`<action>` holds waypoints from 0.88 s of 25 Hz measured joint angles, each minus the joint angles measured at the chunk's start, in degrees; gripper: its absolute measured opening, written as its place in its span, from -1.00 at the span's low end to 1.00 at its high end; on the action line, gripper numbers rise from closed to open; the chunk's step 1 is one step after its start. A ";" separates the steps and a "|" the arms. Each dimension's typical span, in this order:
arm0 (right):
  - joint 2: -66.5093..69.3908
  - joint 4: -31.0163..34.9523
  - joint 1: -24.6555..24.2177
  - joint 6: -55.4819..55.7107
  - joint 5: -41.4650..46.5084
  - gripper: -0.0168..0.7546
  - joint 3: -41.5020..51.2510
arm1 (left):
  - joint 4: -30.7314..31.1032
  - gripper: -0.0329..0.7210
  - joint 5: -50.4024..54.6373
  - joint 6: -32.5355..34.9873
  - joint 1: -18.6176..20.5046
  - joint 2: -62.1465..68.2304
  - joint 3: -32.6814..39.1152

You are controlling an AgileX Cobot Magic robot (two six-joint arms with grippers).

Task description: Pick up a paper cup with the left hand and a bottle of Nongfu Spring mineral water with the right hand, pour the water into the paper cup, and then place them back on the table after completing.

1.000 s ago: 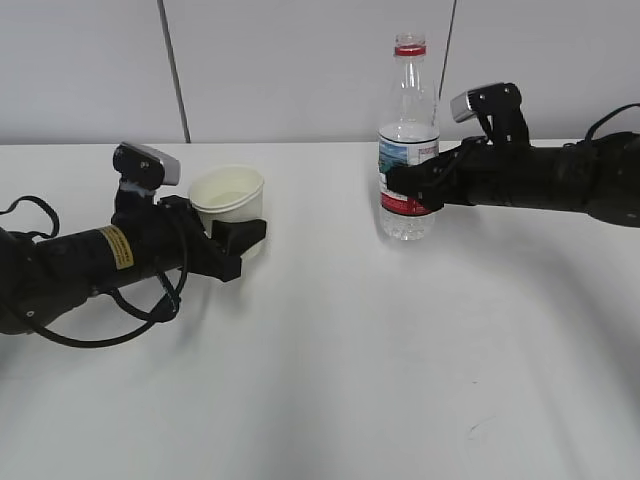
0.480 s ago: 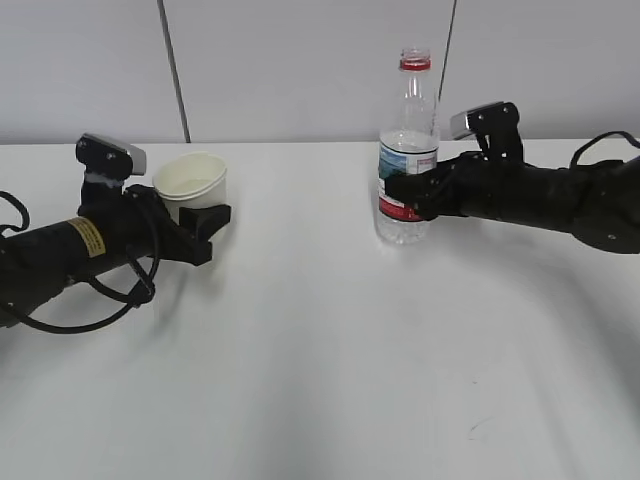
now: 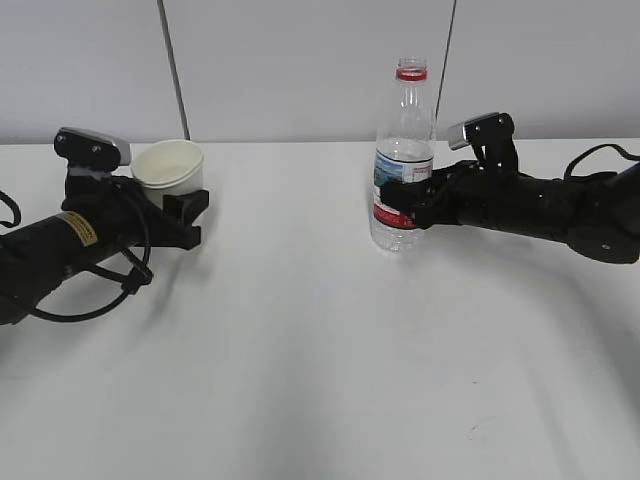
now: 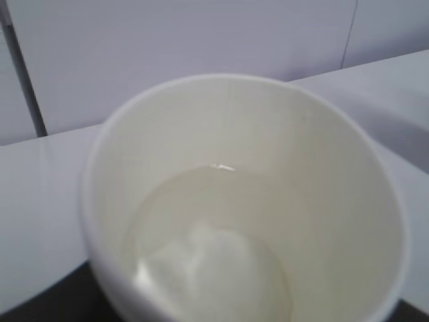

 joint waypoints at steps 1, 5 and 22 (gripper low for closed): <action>0.00 0.00 0.00 0.00 -0.04 0.18 0.00 | -0.54 0.17 0.11 0.14 0.00 0.00 0.00; 0.00 0.00 0.00 -0.11 -0.13 0.18 0.00 | -2.00 0.17 0.17 0.36 0.00 0.00 0.00; 0.00 0.00 0.00 -0.21 -0.57 0.18 0.00 | -6.73 0.17 -1.78 1.85 0.07 3.30 -0.91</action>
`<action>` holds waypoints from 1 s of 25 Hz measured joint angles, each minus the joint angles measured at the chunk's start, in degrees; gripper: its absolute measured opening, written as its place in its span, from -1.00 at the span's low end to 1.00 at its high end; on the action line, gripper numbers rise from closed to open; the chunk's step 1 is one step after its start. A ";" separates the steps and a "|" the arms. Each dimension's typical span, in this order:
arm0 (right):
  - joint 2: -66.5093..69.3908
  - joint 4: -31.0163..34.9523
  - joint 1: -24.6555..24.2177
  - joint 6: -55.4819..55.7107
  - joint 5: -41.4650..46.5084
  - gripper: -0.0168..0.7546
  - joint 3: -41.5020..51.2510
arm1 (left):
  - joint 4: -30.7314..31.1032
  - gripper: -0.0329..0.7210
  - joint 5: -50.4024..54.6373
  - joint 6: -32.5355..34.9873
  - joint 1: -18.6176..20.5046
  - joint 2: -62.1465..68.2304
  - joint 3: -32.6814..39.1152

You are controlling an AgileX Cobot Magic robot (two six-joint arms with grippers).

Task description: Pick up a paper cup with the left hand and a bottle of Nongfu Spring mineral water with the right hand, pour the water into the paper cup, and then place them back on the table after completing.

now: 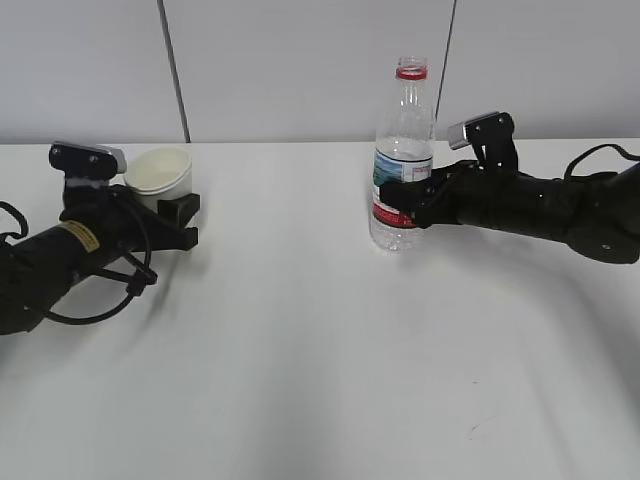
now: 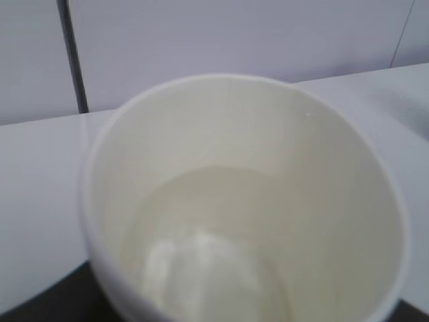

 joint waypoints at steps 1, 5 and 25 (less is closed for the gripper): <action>0.00 0.00 0.00 0.00 -0.11 0.18 0.00 | 0.00 0.17 -0.32 0.00 0.00 0.62 -0.36; 0.00 0.00 0.00 -0.22 -0.56 0.18 0.00 | -0.06 0.17 -0.74 0.00 0.00 2.22 -1.39; 0.40 0.00 0.00 -0.22 -1.67 0.18 0.00 | -0.59 0.16 -2.37 0.00 0.00 7.20 -4.24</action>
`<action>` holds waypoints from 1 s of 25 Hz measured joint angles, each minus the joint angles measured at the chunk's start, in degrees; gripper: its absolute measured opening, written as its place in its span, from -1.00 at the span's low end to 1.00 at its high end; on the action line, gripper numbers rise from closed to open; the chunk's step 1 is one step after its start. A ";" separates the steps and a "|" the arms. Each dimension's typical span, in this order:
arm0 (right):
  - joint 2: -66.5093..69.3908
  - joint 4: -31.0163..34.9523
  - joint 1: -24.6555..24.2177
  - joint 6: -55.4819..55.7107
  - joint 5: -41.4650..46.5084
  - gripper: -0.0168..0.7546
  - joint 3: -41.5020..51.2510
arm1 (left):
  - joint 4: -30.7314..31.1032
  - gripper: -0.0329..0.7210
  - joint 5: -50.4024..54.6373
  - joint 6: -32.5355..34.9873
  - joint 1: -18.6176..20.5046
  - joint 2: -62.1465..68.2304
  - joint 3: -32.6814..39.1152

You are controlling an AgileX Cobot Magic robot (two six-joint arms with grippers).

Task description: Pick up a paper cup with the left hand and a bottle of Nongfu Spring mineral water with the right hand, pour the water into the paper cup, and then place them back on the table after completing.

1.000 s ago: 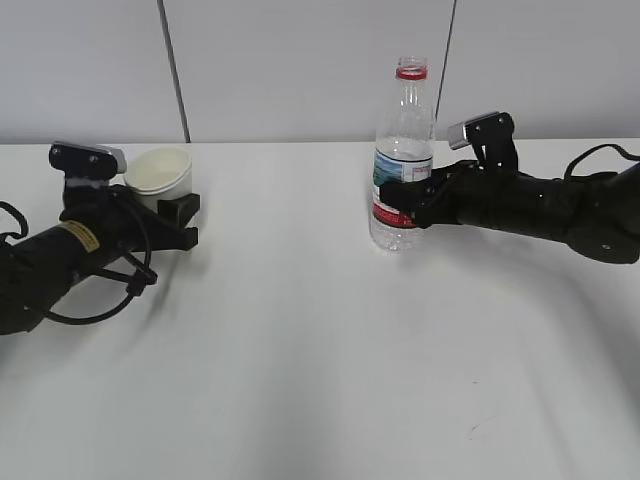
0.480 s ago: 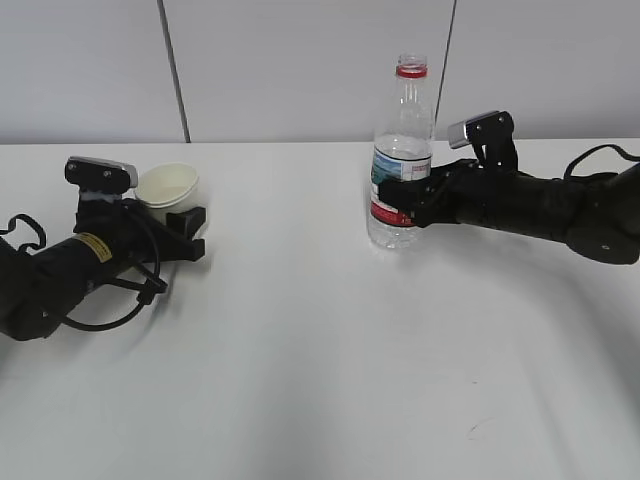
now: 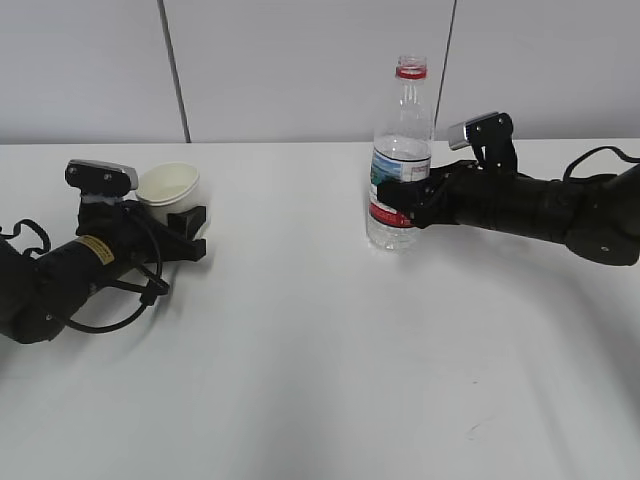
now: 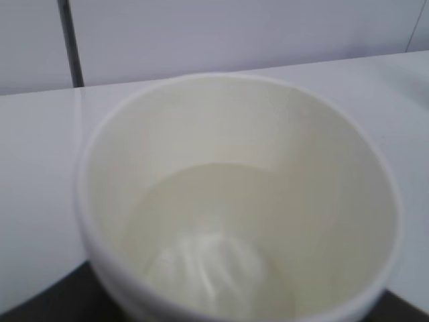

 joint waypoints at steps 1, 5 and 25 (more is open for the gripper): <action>0.00 0.00 0.00 0.00 -0.10 0.18 0.00 | 0.00 0.16 -0.02 0.00 0.00 0.02 0.00; 0.00 0.00 0.00 -0.03 -0.37 0.18 0.00 | 0.00 0.16 -0.02 0.00 0.00 0.02 0.00; 0.17 1.68 0.00 -0.32 -0.37 0.18 0.00 | -0.02 0.32 0.48 0.03 0.00 0.13 0.00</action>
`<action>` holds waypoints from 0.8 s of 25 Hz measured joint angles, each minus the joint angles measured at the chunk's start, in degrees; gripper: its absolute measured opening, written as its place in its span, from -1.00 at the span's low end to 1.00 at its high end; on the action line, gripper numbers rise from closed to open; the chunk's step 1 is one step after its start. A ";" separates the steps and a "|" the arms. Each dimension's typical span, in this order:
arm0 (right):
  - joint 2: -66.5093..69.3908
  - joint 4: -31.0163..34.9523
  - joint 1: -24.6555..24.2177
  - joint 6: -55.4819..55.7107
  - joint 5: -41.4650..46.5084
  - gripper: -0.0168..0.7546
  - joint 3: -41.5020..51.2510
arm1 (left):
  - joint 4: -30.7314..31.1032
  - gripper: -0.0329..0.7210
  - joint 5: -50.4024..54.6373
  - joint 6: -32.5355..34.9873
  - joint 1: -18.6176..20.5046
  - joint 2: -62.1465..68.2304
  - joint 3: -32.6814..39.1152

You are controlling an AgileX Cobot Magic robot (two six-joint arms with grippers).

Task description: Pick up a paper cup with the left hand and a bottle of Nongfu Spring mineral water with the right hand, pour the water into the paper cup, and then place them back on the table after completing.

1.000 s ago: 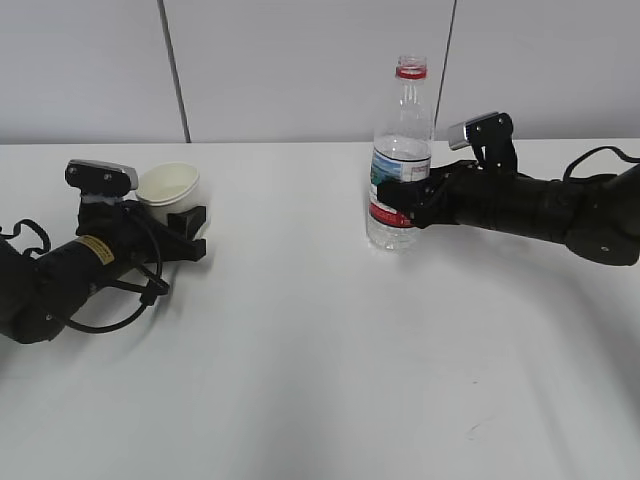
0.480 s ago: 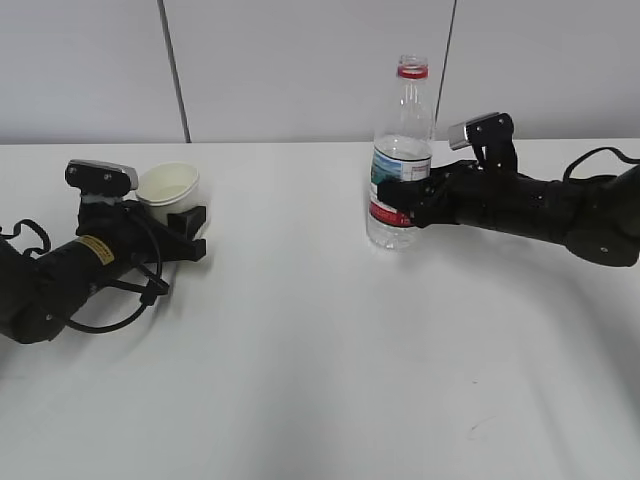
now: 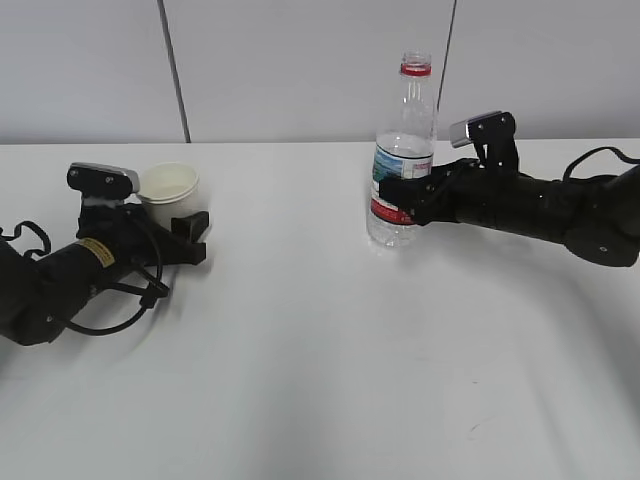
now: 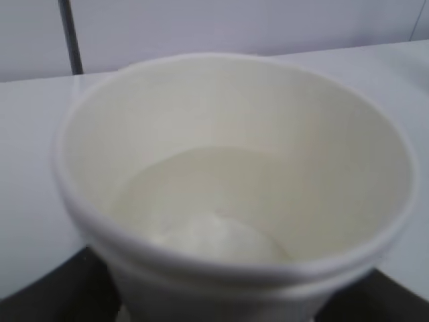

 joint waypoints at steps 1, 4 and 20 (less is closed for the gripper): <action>0.00 0.08 0.00 0.00 0.00 0.18 0.00 | 0.00 0.36 0.30 0.00 0.00 0.20 0.00; 0.00 0.12 0.00 0.00 0.00 0.18 0.00 | 0.00 0.50 0.53 0.00 0.00 0.46 0.00; 0.00 0.46 0.00 -0.14 0.00 0.18 0.00 | -0.71 0.63 -5.45 0.00 0.00 -3.13 6.58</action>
